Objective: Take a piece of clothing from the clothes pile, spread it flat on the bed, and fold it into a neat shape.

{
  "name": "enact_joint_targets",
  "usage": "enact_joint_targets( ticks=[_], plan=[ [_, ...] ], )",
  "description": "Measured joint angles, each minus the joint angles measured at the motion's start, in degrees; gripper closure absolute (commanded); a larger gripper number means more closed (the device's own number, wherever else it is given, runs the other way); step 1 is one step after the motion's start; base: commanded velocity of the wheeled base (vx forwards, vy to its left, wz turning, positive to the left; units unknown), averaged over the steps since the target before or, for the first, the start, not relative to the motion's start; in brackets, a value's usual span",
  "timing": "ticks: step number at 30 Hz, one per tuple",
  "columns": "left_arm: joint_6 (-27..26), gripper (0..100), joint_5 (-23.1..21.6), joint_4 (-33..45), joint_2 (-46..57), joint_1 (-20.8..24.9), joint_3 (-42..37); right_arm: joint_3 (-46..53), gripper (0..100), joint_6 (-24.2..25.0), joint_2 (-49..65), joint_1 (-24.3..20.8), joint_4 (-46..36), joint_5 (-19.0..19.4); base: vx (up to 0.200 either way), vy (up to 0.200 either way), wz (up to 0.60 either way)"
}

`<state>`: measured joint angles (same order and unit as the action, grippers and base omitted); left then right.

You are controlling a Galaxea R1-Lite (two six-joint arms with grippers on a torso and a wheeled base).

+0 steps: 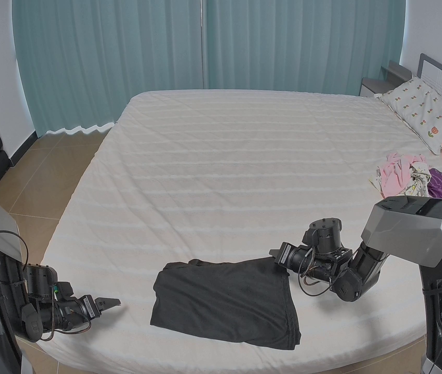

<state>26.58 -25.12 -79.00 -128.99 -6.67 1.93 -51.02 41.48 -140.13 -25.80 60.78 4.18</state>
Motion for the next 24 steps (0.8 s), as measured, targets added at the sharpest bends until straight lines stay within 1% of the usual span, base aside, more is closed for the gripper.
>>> enact_joint_targets(
  ticks=[4,7,14,24],
  plan=[
    [0.0,0,0.0,0.0,-0.1,0.0,0.0,-0.1,100,3.4,-0.1,0.7,0.0,-0.1,0.000,0.000,0.00],
    [0.0,0,0.0,0.0,-0.2,0.1,0.0,-0.1,100,4.9,0.0,1.6,0.3,-0.3,0.000,0.000,0.00],
    [0.0,0,0.0,0.0,-0.3,0.1,0.0,0.4,100,6.2,0.0,2.5,0.4,-1.2,0.000,0.000,0.00],
    [0.0,0,0.0,0.0,-0.3,0.1,0.0,-0.1,100,6.5,-0.4,3.3,0.4,-1.7,0.000,0.000,0.00]
  ],
)
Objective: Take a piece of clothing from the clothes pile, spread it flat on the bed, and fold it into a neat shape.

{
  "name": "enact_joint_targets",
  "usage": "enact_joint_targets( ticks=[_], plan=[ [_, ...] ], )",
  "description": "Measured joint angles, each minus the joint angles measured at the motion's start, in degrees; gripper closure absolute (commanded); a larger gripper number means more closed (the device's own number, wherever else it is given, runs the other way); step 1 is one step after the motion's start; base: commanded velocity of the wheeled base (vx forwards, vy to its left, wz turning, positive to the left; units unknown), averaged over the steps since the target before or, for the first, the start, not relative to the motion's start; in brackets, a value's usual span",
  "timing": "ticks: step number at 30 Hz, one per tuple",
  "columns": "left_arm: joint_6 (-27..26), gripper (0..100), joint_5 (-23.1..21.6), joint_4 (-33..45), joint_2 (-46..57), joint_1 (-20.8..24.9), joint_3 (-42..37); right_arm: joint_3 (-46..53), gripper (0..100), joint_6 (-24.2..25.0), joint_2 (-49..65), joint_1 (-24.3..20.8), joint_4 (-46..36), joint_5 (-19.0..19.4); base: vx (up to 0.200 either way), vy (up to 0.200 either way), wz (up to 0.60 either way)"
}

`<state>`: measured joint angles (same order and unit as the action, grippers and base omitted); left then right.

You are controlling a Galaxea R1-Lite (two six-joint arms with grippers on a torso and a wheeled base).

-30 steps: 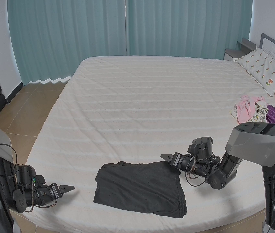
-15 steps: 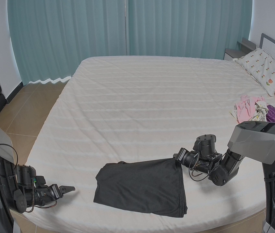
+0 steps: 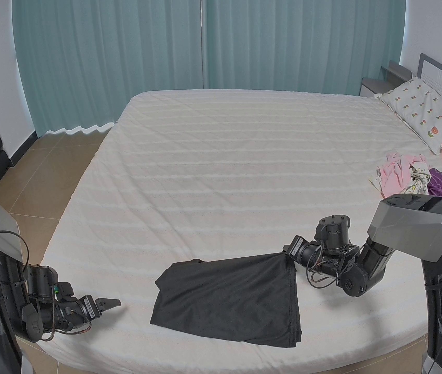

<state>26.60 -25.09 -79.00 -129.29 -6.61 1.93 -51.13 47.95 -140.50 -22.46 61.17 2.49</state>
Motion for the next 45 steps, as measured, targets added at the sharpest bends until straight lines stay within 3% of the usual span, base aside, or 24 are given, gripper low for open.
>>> enact_joint_targets(
  ticks=[6,7,20,28,37,45],
  plan=[
    [0.0,0,0.0,0.0,0.0,0.0,0.0,-0.2,100,0.0,-0.5,0.2,0.0,-0.2,0.000,0.000,0.00],
    [0.0,0,0.0,0.0,0.0,0.0,0.0,-0.3,0,0.0,-0.6,0.2,0.0,-0.2,0.000,0.000,0.00],
    [0.3,0,0.0,-0.3,0.3,-0.1,-0.1,1.8,0,-0.1,2.4,2.1,-0.3,-0.6,0.000,0.000,0.00],
    [1.4,0,-0.1,-1.6,5.1,0.0,-0.8,10.6,0,-0.2,11.8,4.7,0.4,-1.7,0.000,0.000,0.00],
    [4.7,0,-0.2,0.1,19.5,0.5,-0.9,24.6,0,-3.3,30.6,5.7,1.2,-4.7,0.000,0.000,0.00],
    [6.3,0,-0.2,12.8,39.1,3.2,-1.0,36.1,0,-9.5,50.3,5.7,-0.1,-8.6,0.000,0.000,0.00]
  ],
)
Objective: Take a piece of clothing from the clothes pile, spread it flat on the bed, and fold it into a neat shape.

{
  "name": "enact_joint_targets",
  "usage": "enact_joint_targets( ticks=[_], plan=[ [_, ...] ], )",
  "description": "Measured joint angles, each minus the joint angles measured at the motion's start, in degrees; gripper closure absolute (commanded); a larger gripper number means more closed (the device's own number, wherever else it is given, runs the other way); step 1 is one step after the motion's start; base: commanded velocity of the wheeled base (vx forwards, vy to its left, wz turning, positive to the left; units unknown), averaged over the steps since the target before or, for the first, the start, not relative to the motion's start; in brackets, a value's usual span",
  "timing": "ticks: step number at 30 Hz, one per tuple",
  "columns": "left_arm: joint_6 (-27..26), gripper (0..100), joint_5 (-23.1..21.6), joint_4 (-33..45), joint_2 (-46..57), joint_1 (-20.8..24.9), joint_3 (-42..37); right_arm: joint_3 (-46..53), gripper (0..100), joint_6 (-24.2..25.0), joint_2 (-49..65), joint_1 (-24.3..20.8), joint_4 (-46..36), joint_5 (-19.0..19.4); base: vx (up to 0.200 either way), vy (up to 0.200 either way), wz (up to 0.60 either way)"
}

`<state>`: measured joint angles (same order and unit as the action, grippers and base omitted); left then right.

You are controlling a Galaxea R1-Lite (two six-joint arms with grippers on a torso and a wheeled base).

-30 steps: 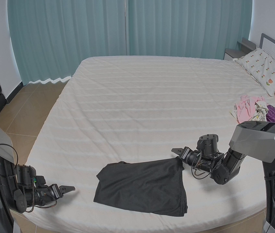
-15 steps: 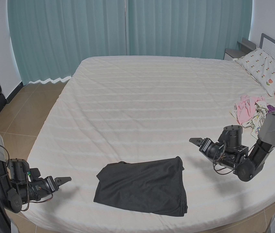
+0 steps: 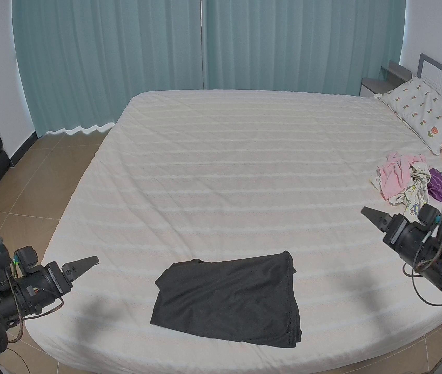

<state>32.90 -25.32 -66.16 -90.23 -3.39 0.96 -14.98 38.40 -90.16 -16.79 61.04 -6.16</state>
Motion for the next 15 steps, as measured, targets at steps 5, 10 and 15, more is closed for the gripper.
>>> enact_joint_targets(
  ticks=[5,10,15],
  plan=[
    [0.3,0,-0.5,12.6,13.9,2.9,0.0,6.4,0,-3.2,10.8,-0.4,-1.3,-3.7,0.000,0.000,0.00],
    [-0.3,0,-1.0,25.0,27.3,5.6,0.0,10.6,0,-5.3,21.6,-1.0,-6.7,-7.5,0.000,0.000,0.00],
    [-0.8,0,-1.2,36.2,39.6,7.4,0.0,12.8,0,-8.4,34.8,-1.3,-18.5,-10.0,0.000,0.000,0.00]
  ],
)
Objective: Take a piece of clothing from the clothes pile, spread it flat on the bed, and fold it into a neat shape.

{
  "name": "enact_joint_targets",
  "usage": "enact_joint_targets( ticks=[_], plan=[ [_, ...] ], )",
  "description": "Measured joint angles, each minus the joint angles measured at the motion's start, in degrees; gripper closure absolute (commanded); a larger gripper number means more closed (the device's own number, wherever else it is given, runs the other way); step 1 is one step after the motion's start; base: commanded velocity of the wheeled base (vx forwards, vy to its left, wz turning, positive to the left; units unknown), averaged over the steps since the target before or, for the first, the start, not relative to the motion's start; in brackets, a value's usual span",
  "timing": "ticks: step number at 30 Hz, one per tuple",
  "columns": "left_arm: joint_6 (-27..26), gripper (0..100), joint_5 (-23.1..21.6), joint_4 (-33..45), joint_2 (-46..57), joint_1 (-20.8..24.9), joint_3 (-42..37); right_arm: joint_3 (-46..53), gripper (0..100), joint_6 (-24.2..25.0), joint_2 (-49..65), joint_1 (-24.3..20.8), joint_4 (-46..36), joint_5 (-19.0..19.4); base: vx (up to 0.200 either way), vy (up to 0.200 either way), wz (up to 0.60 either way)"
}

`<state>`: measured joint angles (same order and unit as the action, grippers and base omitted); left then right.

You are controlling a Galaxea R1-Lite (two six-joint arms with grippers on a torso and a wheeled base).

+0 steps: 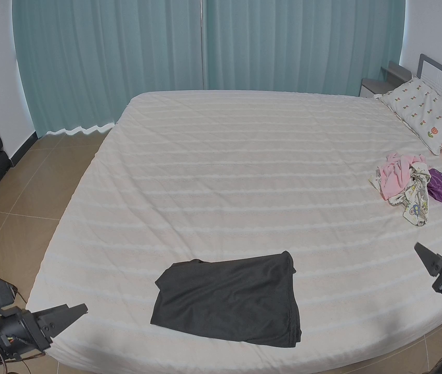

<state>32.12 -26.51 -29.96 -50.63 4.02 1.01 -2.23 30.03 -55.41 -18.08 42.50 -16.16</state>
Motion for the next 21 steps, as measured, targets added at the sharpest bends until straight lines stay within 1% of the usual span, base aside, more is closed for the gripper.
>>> enact_joint_targets(
  ticks=[6,11,13,17,21],
  plan=[
    [-0.4,0,0.0,12.0,13.0,1.0,0.0,1.0,0,-3.6,16.0,1.1,-16.1,-1.6,0.000,0.000,0.00],
    [-0.6,0,0.1,20.7,24.1,1.3,0.0,1.2,0,-6.2,29.0,4.2,-27.3,-1.9,0.000,0.000,0.00],
    [-0.6,0,0.5,22.8,27.7,1.4,0.1,1.2,0,-7.8,33.6,5.7,-30.6,-1.6,0.000,0.000,0.00],
    [-0.7,0,1.6,25.3,34.0,1.5,0.5,1.2,0,-11.7,41.6,9.9,-36.2,0.5,0.000,0.000,0.00],
    [-0.9,0,3.4,26.4,39.2,0.8,0.7,1.2,0,-14.7,47.3,15.5,-37.5,5.4,0.000,0.000,0.00]
  ],
)
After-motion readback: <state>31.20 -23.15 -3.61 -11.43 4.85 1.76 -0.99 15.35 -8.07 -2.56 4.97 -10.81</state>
